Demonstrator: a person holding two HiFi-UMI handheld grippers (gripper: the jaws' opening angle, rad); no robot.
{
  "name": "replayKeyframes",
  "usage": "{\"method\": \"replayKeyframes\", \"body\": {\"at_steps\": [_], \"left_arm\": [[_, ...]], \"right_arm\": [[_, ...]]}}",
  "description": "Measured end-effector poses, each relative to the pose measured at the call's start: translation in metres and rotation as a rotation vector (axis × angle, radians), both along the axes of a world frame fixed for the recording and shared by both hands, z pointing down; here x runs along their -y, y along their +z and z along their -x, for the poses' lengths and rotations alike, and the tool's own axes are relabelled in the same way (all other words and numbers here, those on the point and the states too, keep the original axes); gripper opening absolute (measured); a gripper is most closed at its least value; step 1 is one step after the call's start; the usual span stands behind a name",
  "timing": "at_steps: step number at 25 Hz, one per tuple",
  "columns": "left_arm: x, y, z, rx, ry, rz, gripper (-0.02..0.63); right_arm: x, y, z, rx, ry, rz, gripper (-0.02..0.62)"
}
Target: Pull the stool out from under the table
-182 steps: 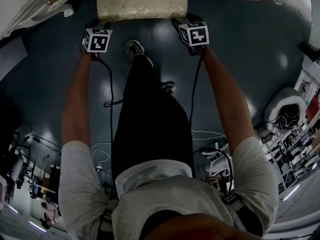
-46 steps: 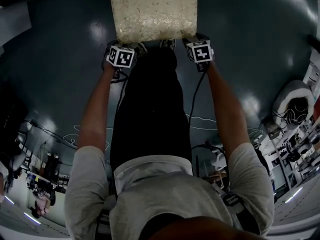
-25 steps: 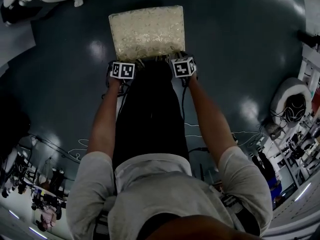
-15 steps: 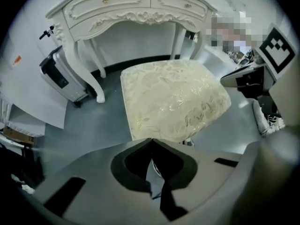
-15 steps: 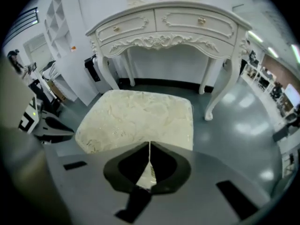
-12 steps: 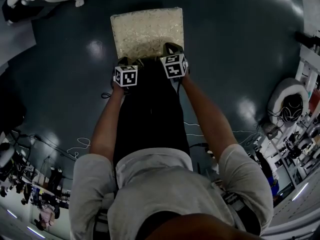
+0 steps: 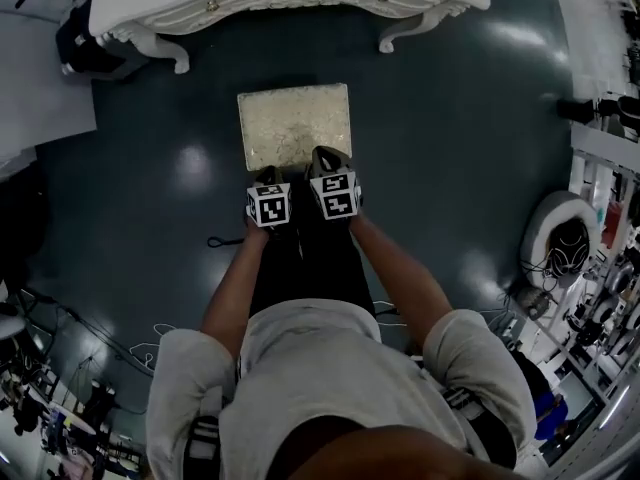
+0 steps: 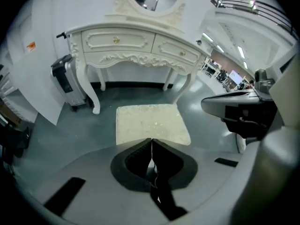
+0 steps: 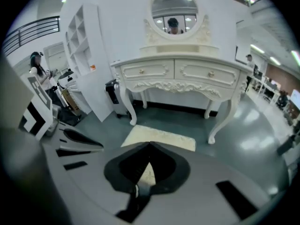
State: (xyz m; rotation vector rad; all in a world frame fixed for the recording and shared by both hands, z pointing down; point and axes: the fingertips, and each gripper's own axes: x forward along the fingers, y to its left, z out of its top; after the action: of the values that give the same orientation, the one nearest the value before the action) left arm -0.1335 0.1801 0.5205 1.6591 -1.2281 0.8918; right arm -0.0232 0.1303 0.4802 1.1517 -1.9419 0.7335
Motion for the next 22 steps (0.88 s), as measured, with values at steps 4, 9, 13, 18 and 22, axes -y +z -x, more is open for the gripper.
{"method": "replayKeyframes", "body": {"at_steps": [4, 9, 13, 18, 22], "left_arm": [[0.012, -0.062, -0.012, -0.061, 0.0, -0.103, 0.009], [0.022, -0.126, -0.023, -0.083, 0.0, -0.189, 0.009], [0.036, -0.181, -0.031, -0.076, -0.006, -0.321, 0.009], [0.041, -0.275, -0.058, -0.038, -0.011, -0.598, 0.009], [0.024, -0.32, -0.081, -0.048, 0.012, -0.676, 0.009]], "right_arm": [[0.007, -0.062, 0.023, -0.002, -0.119, -0.132, 0.015], [0.014, -0.138, 0.018, 0.044, -0.074, -0.233, 0.015], [0.019, -0.203, 0.011, 0.065, -0.069, -0.35, 0.015], [0.008, -0.29, -0.016, 0.12, -0.07, -0.486, 0.014], [-0.018, -0.336, -0.033, 0.129, -0.094, -0.564, 0.014]]}}
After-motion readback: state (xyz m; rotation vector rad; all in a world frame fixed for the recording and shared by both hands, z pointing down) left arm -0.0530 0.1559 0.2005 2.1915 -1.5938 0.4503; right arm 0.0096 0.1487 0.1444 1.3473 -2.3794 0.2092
